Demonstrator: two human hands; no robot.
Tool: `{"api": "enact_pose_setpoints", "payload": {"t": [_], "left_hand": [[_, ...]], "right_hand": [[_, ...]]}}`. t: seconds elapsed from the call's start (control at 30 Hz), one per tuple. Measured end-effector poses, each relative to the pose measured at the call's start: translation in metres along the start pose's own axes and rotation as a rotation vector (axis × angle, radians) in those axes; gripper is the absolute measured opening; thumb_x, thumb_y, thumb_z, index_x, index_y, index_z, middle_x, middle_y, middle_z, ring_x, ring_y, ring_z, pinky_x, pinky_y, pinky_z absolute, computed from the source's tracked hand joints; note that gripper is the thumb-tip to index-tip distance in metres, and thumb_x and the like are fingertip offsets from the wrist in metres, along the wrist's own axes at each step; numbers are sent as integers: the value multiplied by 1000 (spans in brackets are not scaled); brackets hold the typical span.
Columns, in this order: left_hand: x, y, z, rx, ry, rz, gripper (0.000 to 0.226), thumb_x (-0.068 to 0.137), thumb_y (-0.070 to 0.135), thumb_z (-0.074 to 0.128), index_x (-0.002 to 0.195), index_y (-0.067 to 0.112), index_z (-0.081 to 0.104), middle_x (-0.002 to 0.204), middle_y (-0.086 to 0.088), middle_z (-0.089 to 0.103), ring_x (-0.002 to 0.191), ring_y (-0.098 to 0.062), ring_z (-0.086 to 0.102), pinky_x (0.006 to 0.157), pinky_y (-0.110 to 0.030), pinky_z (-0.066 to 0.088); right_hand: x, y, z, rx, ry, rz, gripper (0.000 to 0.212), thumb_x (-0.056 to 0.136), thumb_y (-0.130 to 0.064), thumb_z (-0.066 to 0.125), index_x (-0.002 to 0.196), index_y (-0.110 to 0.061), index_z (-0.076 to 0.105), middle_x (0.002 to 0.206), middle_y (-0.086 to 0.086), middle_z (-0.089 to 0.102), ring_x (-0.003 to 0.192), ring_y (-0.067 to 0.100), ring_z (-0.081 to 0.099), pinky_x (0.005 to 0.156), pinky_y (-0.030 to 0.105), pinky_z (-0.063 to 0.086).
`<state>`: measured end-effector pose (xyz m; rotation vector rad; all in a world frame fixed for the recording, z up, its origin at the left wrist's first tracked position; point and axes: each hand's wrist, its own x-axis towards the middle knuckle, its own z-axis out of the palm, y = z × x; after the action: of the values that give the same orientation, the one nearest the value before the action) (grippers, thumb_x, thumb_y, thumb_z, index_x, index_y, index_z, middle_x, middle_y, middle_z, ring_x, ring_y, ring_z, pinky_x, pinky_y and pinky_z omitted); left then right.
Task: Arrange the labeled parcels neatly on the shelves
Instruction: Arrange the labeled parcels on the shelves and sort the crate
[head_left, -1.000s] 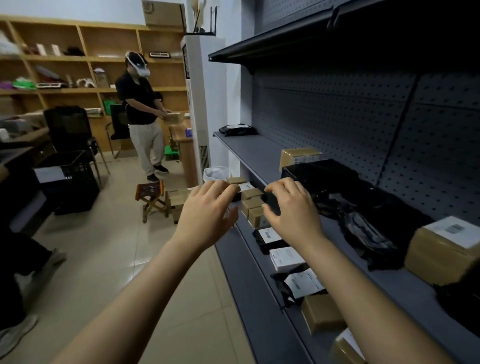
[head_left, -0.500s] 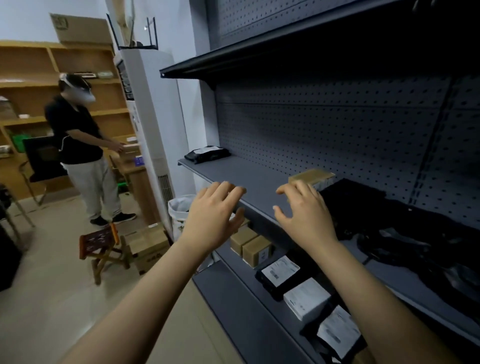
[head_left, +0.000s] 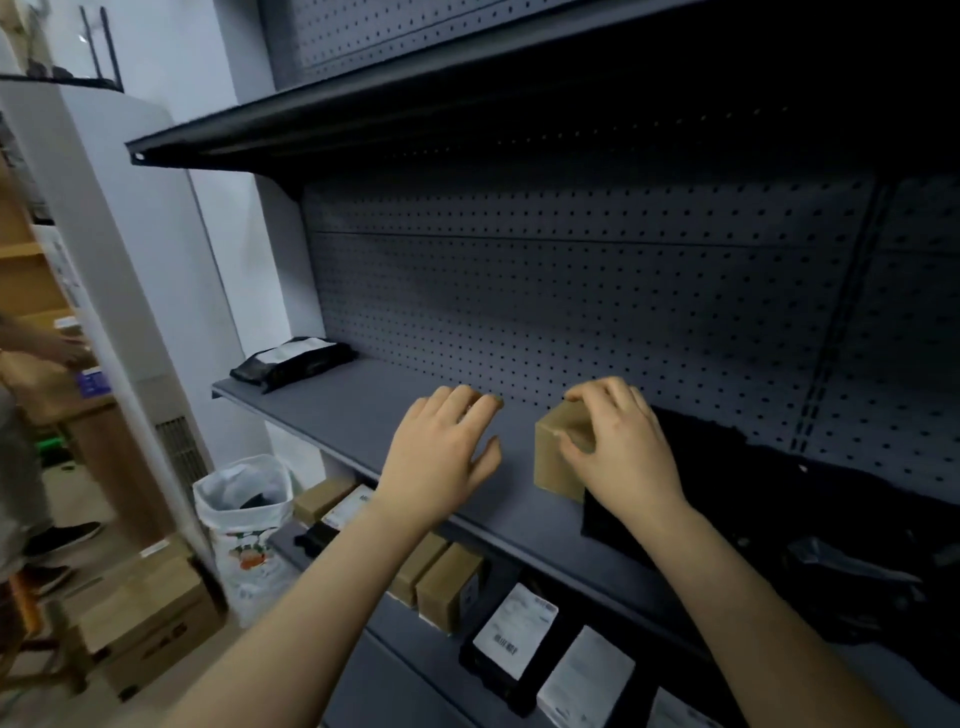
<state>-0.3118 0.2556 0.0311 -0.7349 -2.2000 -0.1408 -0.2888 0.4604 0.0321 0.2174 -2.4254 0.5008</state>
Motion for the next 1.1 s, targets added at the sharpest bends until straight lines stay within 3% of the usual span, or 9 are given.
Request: {"api": "enact_pose_setpoints", "payload": {"t": [0.27,0.4,0.57,0.73,0.83,0.97,1.1], "left_hand": [[33,-27,70,-215,-134,66,37,89,43,47,111,17,62,98,-2,60,86,-23,58,68,-34,47],[45,-41,103,-339,-218,151,47,89,50,44,117,17,60,104,-1,62,93,-23,59,75,-35,49],[56,-50,129,-560,-356,213,62,95,56,44,147,22,38,142,5,48,130,-16,43,102,-28,35],[54,-54,152,-875,-478,237,65,95,55,47,151,27,29,150,8,39,136,-11,37,107,-29,36],[49,-60,157,-996,-455,179,65,94,54,49,150,25,33,149,9,40,136,-9,37,109,-27,35],[50,-84,155,-1039,-331,192,62,93,53,50,148,28,35,149,18,35,136,-1,31,109,-20,30],[50,-104,151,-1010,-335,248,60,94,49,50,148,30,33,141,30,23,128,12,19,103,-4,13]], "right_hand": [[17,19,27,-132,-63,127,42,85,-39,68,120,-20,53,119,-2,46,114,18,44,95,31,41],[14,23,38,-166,-133,241,57,84,-50,66,131,-23,48,134,-4,38,125,16,35,102,31,40],[7,18,47,-161,-229,419,77,82,-54,67,147,-29,32,155,-1,23,138,20,29,108,35,39],[11,-2,59,-128,-191,519,79,84,-44,71,150,-27,31,161,2,17,144,20,27,111,32,33],[14,-15,69,-100,-138,570,77,83,-40,74,148,-24,35,159,3,22,142,19,30,111,29,31],[21,-32,87,-53,-27,556,70,82,-38,75,141,-22,42,142,-1,44,124,12,46,97,17,37],[25,-41,105,9,-37,555,69,82,-42,74,141,-26,41,134,-2,50,115,9,50,92,20,42]]}}
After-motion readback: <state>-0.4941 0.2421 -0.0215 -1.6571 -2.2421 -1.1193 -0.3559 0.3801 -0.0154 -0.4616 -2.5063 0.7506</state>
